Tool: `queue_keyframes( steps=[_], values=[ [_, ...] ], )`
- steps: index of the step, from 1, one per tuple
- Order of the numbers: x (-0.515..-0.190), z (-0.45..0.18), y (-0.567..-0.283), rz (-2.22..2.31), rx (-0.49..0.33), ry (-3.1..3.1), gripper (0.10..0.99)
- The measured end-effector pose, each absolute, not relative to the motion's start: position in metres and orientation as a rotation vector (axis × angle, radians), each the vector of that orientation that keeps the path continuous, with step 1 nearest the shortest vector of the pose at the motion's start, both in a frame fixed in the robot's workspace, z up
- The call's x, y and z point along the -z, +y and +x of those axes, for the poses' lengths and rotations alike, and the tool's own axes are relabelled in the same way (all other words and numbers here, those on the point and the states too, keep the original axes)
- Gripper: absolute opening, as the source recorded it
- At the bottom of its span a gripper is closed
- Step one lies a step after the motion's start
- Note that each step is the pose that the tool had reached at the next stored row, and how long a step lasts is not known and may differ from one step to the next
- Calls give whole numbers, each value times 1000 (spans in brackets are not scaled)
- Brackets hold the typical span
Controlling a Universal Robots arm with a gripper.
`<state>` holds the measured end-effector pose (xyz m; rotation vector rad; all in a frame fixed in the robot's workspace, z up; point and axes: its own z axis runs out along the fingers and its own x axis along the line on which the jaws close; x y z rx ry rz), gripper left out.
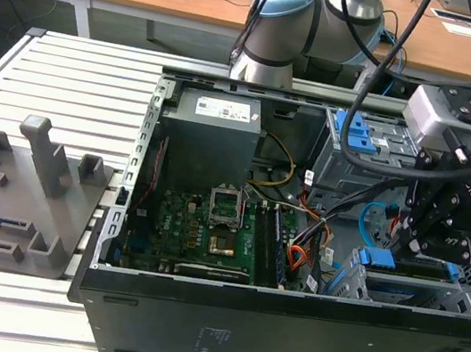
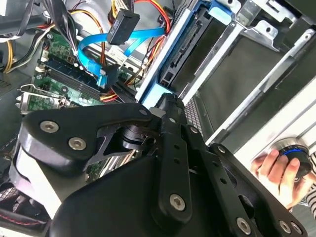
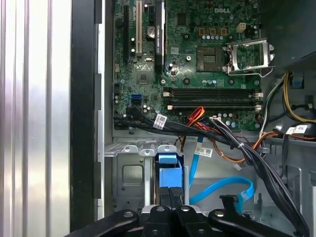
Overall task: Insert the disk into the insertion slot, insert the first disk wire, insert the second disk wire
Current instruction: 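Insert the disk into the insertion slot, then insert the first disk wire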
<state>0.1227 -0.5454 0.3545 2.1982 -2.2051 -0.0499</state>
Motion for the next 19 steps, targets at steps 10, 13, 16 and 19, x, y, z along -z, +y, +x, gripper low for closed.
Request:
queue_keyframes(
  steps=[10, 13, 16, 19],
  values=[
    [-349, 136, -545, 2198, 51, -2205, 106],
    [-349, 137, -545, 2198, 51, -2205, 106],
    [-349, 137, -545, 2198, 51, -2205, 106],
    [-349, 137, -545, 2198, 51, -2205, 106]
  ],
)
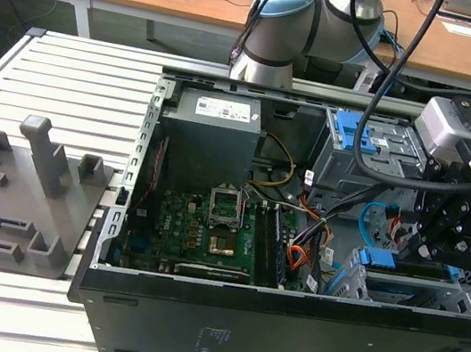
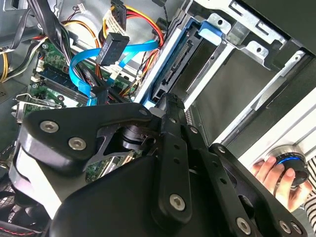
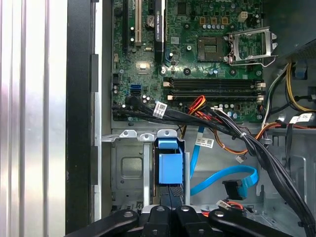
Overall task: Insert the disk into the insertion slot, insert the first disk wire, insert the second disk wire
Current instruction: 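Insert the first disk wire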
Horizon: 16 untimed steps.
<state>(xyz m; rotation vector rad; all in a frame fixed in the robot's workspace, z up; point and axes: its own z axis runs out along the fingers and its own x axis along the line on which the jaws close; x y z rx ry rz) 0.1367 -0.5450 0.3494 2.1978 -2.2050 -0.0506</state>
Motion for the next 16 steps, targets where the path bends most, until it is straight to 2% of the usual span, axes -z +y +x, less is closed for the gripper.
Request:
queue_keyframes(
  steps=[5, 9, 16],
  values=[
    [-350, 148, -545, 2198, 50, -2205, 106],
    [-370, 148, -545, 2197, 49, -2204, 106],
    [-371, 148, -545, 2197, 49, -2204, 106]
  ],
)
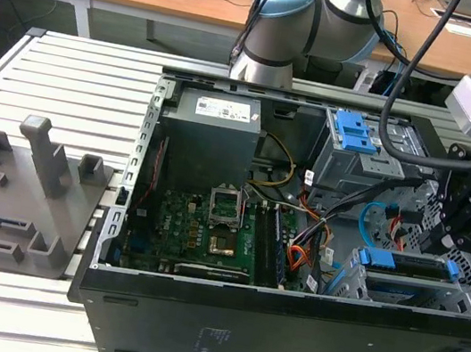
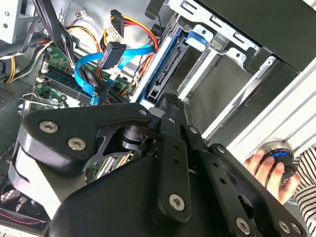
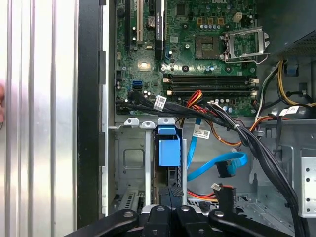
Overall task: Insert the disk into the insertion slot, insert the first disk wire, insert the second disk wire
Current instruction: 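Insert the first disk wire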
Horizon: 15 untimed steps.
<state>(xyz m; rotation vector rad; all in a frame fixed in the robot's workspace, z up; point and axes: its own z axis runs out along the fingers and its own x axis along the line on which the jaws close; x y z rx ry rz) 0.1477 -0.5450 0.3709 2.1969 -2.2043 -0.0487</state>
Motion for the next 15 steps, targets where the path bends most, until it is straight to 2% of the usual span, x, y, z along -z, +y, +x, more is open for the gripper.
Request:
queue_keyframes(
  steps=[5, 6, 8, 9, 10, 15],
  values=[
    [-371, 148, -545, 2197, 49, -2204, 114],
    [-371, 148, -545, 2197, 49, -2204, 235],
    [-372, 148, -545, 2197, 49, -2204, 357],
    [-372, 148, -545, 2197, 49, -2204, 357],
    [-372, 148, -545, 2197, 49, -2204, 420],
    [-372, 148, -540, 2197, 49, -2204, 420]
  ],
)
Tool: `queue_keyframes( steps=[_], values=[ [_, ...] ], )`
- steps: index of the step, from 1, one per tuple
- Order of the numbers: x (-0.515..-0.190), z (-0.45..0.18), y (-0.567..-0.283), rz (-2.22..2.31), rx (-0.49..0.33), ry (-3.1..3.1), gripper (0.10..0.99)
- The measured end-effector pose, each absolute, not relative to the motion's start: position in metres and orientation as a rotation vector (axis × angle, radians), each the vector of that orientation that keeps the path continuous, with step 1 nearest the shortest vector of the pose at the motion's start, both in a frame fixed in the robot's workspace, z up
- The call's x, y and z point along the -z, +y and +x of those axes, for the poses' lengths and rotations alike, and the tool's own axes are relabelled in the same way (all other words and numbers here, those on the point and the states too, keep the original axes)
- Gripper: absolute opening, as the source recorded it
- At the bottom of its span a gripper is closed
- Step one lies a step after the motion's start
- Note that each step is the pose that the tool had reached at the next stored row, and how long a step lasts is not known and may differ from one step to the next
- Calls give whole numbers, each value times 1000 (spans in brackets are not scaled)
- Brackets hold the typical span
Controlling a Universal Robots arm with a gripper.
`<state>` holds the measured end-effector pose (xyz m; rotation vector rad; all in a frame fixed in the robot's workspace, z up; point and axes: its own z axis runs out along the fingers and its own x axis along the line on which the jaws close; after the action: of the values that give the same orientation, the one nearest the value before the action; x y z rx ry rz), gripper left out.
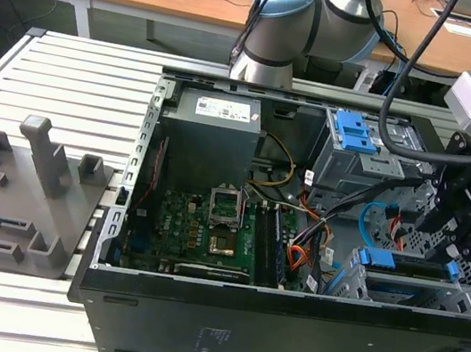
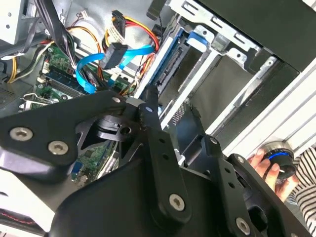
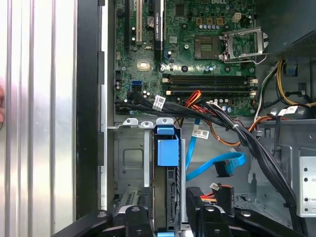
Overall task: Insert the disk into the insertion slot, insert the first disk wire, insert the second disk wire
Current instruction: 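Insert the first disk wire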
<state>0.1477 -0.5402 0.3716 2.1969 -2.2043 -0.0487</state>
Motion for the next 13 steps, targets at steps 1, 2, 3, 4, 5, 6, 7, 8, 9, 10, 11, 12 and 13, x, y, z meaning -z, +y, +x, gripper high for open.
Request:
queue_keyframes(
  steps=[1, 2, 3, 4, 5, 6, 7, 8, 9, 10, 11, 12, 13],
  values=[
    [-372, 148, -538, 2197, 48, -2204, 420],
    [-372, 148, -533, 2197, 48, -2204, 420],
    [-372, 148, -529, 2197, 48, -2204, 420],
    [-372, 148, -523, 2196, 48, -2204, 420],
    [-372, 148, -518, 2196, 47, -2203, 420],
    [-372, 148, -515, 2196, 46, -2203, 420],
    [-372, 148, -513, 2196, 46, -2203, 420],
    [-372, 148, -507, 2196, 46, -2203, 420],
    [-372, 148, -503, 2196, 46, -2203, 420],
    [-372, 148, -502, 2196, 46, -2203, 420],
    [-371, 149, -501, 2196, 46, -2203, 420],
    [-371, 151, -501, 2196, 47, -2203, 420],
    [-369, 151, -500, 2195, 47, -2203, 420]
  ],
)
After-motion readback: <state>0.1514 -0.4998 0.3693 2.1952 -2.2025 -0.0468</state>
